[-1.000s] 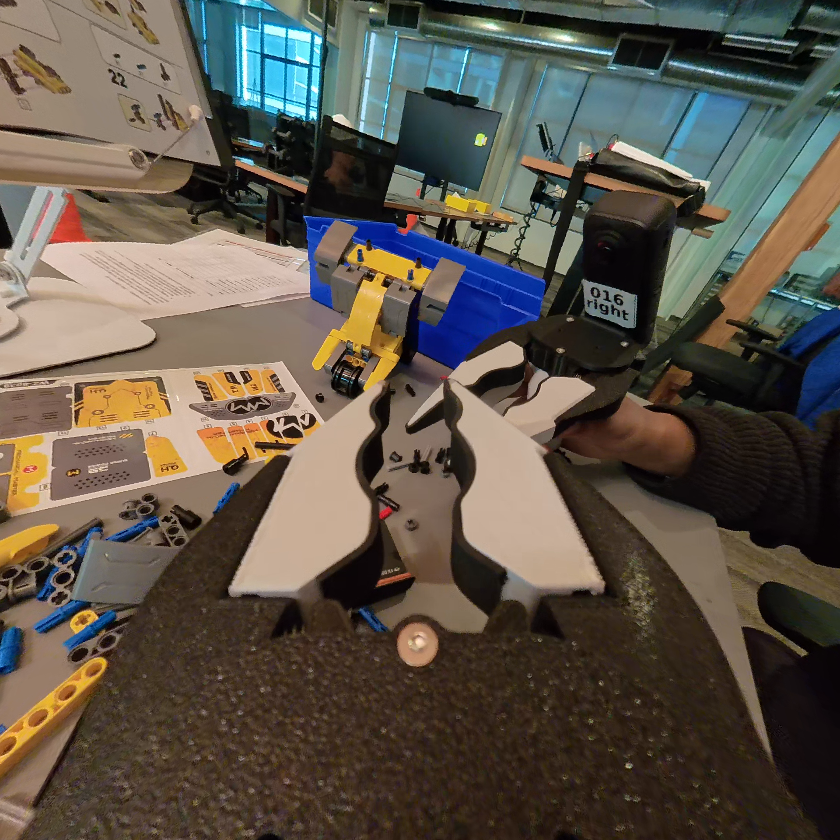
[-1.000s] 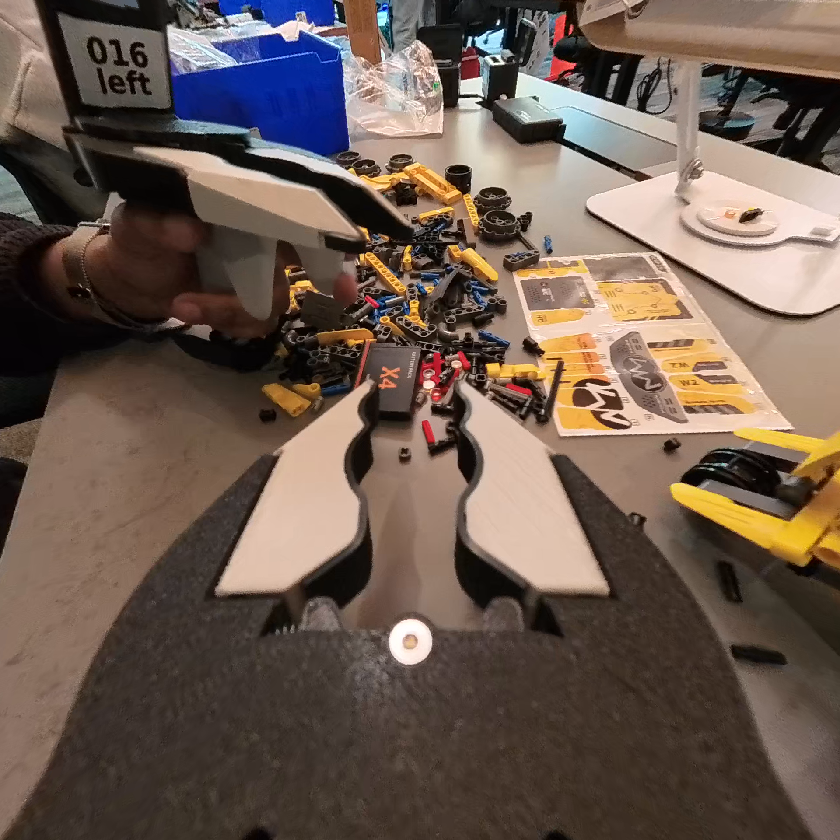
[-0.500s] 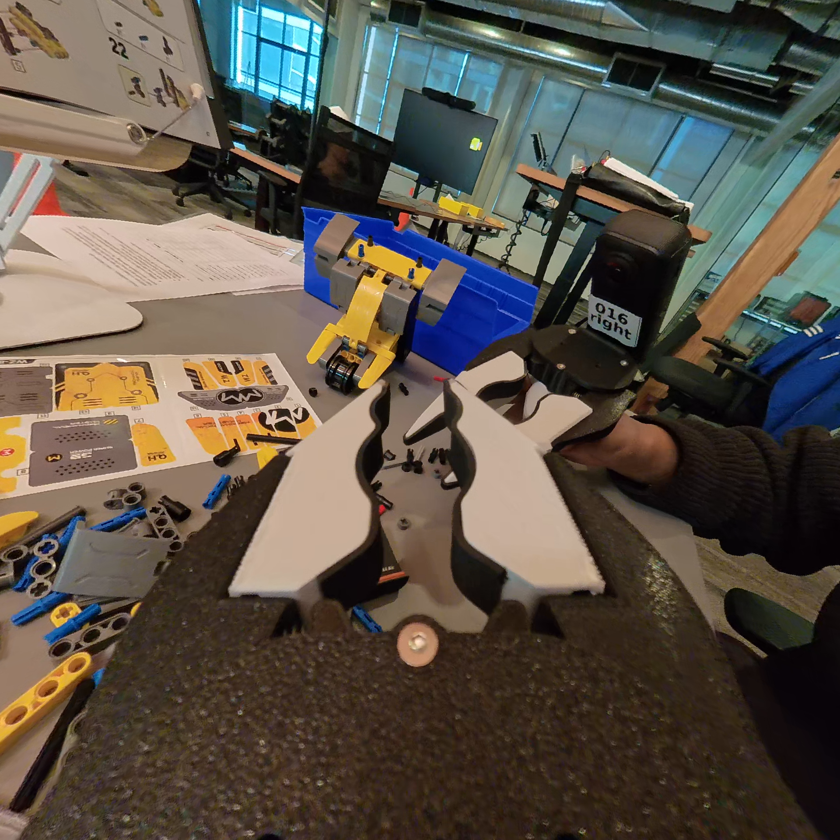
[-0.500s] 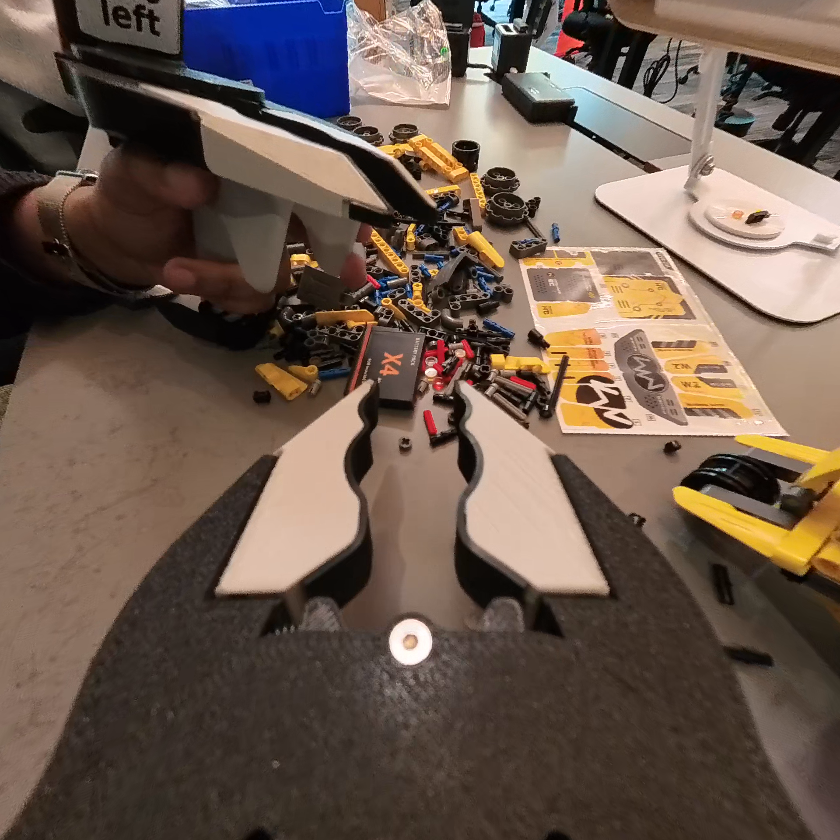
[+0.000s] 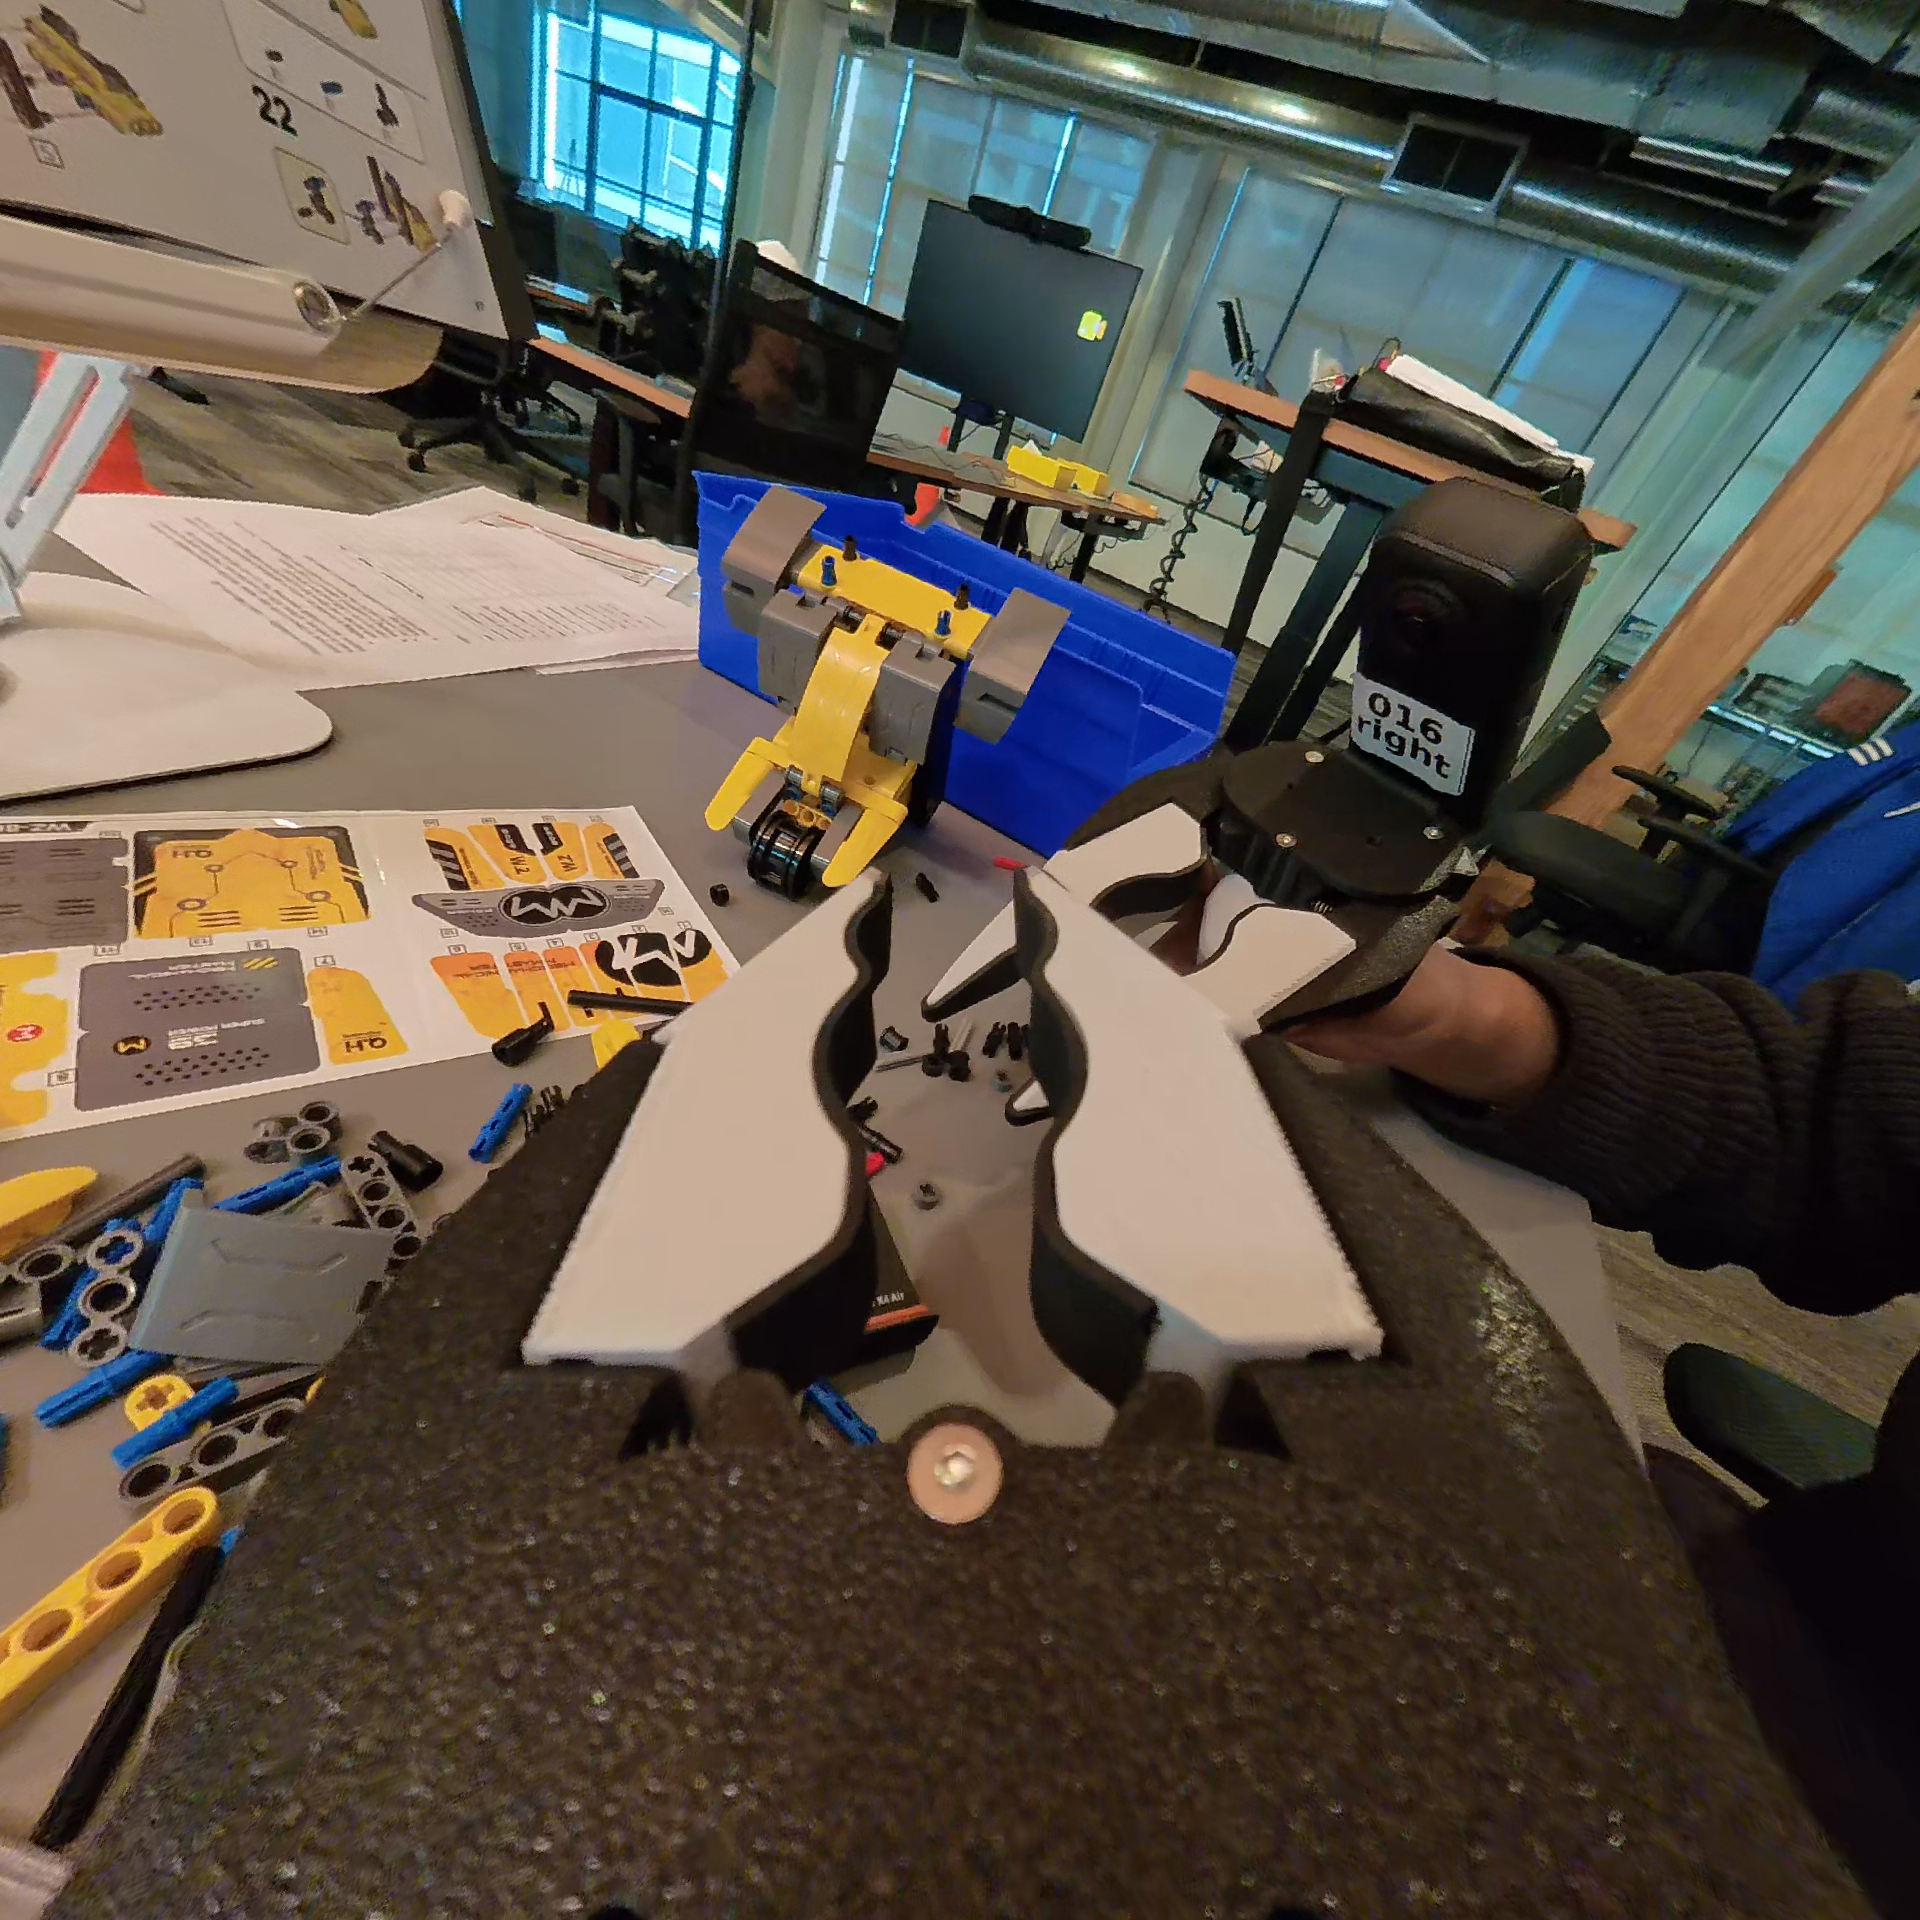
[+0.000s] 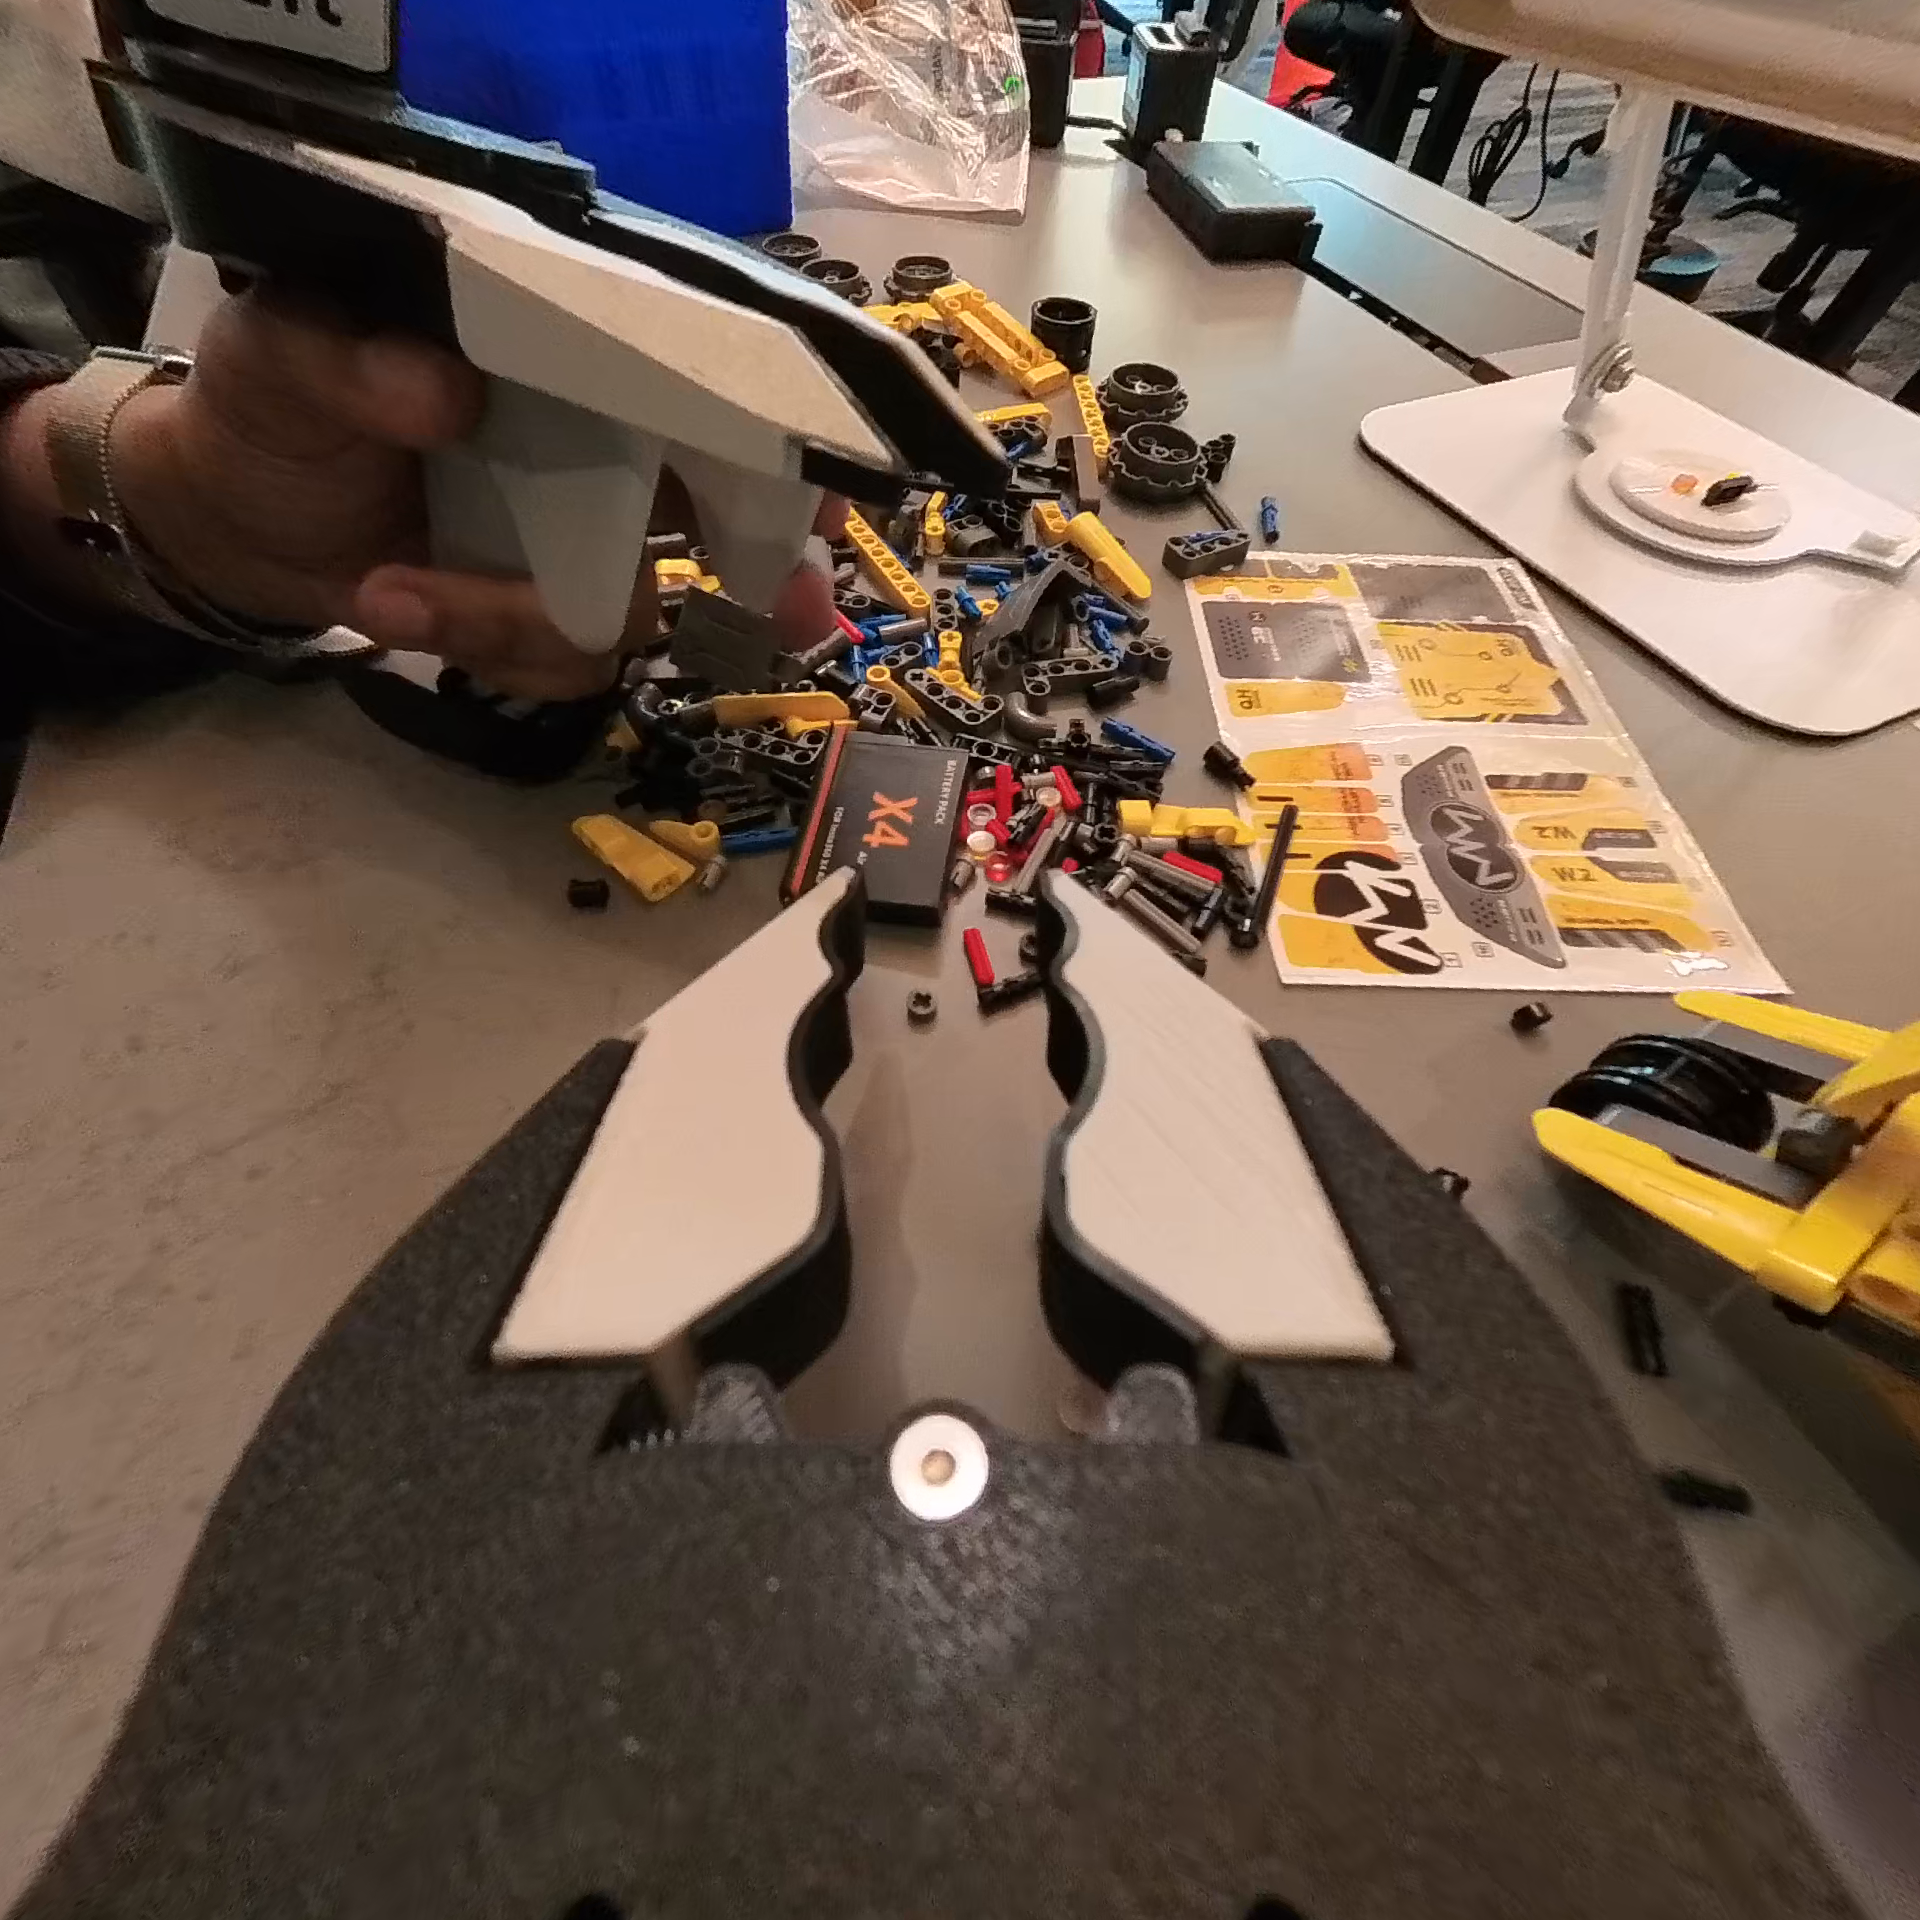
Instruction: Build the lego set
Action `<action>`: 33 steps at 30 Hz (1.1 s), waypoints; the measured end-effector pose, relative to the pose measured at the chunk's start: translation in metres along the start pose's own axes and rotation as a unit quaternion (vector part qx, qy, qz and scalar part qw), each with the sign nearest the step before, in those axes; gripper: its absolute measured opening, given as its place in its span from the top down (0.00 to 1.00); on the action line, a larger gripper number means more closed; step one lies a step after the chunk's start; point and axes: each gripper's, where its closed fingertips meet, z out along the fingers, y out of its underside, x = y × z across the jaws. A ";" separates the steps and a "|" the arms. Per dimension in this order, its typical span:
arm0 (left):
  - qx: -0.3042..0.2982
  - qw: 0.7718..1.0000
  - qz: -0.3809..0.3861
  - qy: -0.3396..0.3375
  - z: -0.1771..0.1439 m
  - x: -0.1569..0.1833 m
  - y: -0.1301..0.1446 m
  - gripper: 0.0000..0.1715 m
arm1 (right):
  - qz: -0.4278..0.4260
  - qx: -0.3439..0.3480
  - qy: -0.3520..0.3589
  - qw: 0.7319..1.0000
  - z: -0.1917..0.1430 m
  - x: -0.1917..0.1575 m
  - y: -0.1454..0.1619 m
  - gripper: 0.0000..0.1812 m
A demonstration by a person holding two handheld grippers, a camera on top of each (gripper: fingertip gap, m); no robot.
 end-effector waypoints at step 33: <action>0.004 1.000 -0.014 -0.001 -0.001 -0.002 -0.002 0.87 | -0.022 0.164 0.104 0.981 -0.067 0.041 -0.064 0.82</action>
